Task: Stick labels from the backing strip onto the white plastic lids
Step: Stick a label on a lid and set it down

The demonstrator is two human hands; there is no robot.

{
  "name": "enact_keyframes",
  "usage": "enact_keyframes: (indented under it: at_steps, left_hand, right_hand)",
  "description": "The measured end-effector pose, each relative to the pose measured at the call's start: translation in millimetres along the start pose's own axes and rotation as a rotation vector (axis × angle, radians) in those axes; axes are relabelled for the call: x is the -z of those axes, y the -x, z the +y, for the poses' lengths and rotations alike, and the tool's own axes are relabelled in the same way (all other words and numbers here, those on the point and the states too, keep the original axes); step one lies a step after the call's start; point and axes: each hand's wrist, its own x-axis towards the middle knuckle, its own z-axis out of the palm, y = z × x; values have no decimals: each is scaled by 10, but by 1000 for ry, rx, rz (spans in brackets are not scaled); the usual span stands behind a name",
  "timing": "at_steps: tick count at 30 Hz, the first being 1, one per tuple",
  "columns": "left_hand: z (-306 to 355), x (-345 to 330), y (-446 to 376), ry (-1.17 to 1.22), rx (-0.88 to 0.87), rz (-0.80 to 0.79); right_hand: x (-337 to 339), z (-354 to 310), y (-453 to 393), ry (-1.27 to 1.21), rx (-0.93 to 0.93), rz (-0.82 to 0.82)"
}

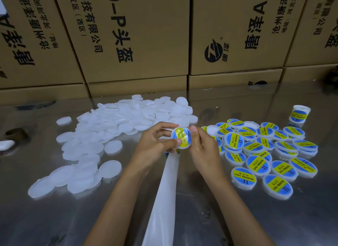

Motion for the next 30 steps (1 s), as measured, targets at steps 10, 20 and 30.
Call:
enact_keyframes:
  at_steps: [10, 20, 30]
  left_hand:
    - [8, -94, 18, 210, 44, 184]
    - [-43, -103, -10, 129, 19, 13]
    - [-40, -101, 9, 204, 30, 134]
  right_hand:
    - [-4, 16, -21, -101, 4, -51]
    - [18, 33, 11, -95, 44, 38]
    - [13, -16, 10, -96, 29, -61]
